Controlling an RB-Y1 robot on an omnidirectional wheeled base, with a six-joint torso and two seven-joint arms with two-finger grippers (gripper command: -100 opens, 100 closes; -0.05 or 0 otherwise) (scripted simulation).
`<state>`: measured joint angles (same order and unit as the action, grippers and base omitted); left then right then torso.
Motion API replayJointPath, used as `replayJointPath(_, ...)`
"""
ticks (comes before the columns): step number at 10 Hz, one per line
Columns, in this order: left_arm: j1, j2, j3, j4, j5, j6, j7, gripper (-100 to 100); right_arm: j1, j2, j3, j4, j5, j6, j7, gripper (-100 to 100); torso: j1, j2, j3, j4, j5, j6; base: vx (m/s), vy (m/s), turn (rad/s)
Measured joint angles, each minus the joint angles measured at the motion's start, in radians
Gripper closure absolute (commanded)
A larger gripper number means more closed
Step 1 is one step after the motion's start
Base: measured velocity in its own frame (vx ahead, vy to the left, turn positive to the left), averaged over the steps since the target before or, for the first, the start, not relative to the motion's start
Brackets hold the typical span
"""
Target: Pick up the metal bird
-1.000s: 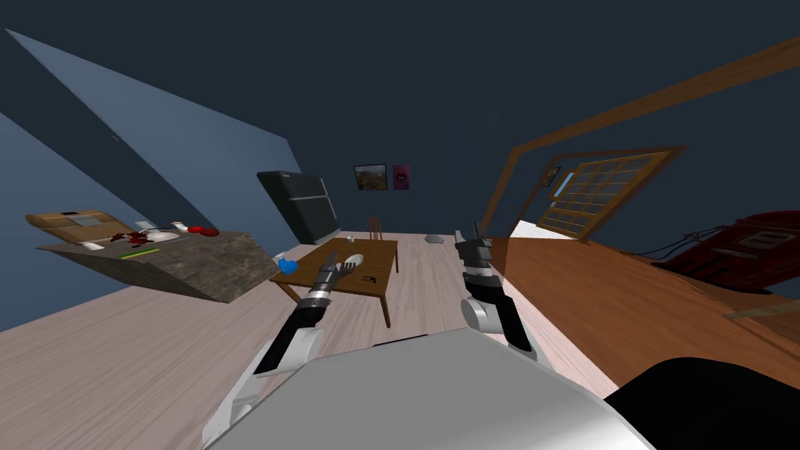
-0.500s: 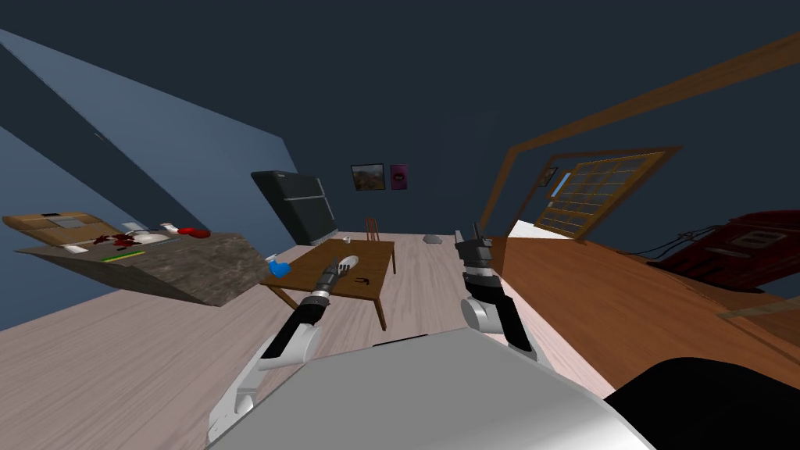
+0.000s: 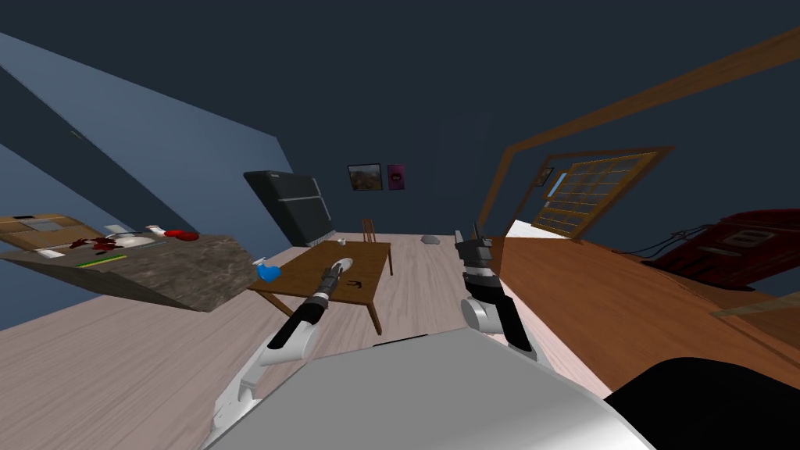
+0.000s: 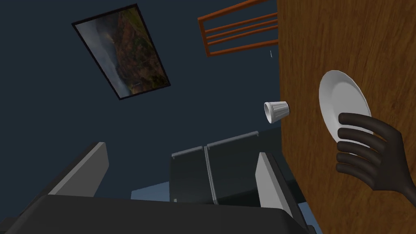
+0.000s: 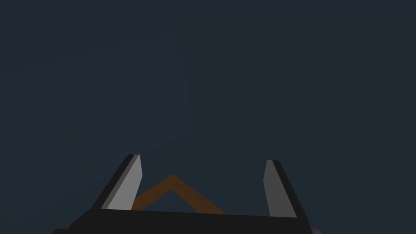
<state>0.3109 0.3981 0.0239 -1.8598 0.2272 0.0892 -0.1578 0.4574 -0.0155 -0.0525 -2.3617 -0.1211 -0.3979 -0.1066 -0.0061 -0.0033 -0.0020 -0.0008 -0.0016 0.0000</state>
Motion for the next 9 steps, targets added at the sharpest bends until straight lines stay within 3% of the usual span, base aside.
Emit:
replayJointPath(3,-0.041,0.025,0.000,0.081,0.026,0.073,-0.016,-100,0.000,0.000,0.000,0.000,0.000,0.000,0.000,0,0.001,0.001,0.001,0.000,0.000,0.000,0.031,-0.067,-0.013)
replayJointPath(6,-0.049,0.041,0.001,0.112,0.045,0.138,-0.028,-100,0.000,0.000,0.000,0.000,0.000,0.000,0.000,0,0.003,0.001,0.001,0.000,0.000,0.000,0.045,-0.068,-0.027)
replayJointPath(9,-0.094,0.086,-0.002,0.198,0.094,0.211,-0.041,-100,0.000,0.000,0.000,0.000,0.000,0.000,0.000,0,0.003,0.000,0.000,0.000,0.000,0.000,0.047,-0.056,-0.020)
